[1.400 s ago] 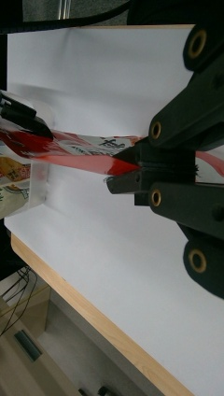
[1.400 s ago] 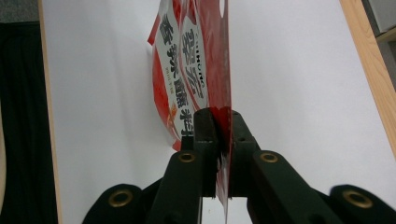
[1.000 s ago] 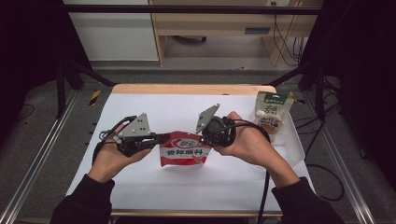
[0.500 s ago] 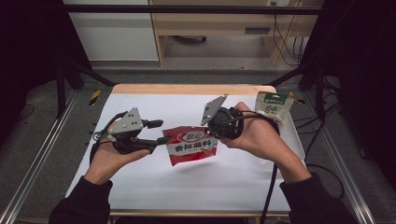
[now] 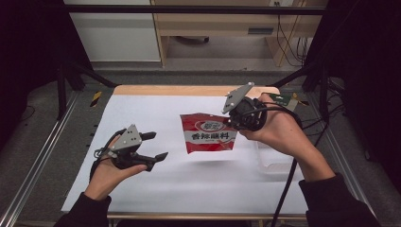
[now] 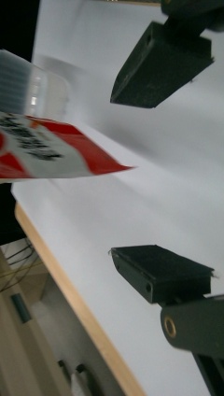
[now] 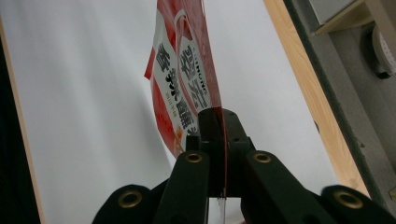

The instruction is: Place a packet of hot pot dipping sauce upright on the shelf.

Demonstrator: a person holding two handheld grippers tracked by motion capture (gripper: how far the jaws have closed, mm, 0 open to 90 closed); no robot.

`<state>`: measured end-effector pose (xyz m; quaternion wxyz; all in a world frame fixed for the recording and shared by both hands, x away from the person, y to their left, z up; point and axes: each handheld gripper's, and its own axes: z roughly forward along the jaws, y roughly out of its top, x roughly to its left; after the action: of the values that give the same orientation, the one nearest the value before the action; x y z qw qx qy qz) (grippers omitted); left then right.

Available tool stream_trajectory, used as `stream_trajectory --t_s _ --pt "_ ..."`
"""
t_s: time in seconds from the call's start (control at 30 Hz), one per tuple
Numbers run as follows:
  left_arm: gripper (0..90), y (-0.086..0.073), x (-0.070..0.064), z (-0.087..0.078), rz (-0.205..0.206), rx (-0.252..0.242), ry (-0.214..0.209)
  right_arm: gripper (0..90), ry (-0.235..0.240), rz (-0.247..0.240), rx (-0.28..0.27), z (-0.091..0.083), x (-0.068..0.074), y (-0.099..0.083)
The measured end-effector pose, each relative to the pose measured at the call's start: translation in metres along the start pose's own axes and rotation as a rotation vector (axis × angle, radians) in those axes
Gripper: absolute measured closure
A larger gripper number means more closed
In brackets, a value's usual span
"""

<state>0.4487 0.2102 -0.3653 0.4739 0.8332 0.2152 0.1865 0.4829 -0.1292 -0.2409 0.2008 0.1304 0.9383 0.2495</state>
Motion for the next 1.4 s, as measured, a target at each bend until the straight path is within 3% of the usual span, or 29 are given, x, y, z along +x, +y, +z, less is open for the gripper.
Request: stream_trajectory --t_s 0.07,0.27,0.53,0.57,0.97,1.4 --pt "17.6 -0.008 0.000 0.002 -0.006 0.015 0.003 90.0 -0.005 0.010 -0.001 -0.002 -0.002 -0.002" --pt "12.7 -0.044 0.007 0.007 -0.088 0.039 0.038 90.0 -0.036 0.047 0.002 -0.015 -0.013 -0.011" --pt "9.4 -0.068 0.014 0.007 -0.146 0.063 0.090 90.0 -0.080 0.090 -0.015 -0.033 -0.022 -0.022" --pt "8.6 -0.071 0.015 0.006 -0.172 0.063 0.099 90.0 -0.098 0.108 -0.025 -0.038 -0.023 -0.025" --pt "8.3 -0.084 0.014 0.007 -0.175 0.092 0.128 90.0 -0.166 0.162 -0.032 -0.067 -0.029 -0.044" --pt "8.3 -0.089 0.016 0.009 -0.182 0.105 0.136 90.0 -0.181 0.215 0.014 -0.084 -0.040 -0.079"
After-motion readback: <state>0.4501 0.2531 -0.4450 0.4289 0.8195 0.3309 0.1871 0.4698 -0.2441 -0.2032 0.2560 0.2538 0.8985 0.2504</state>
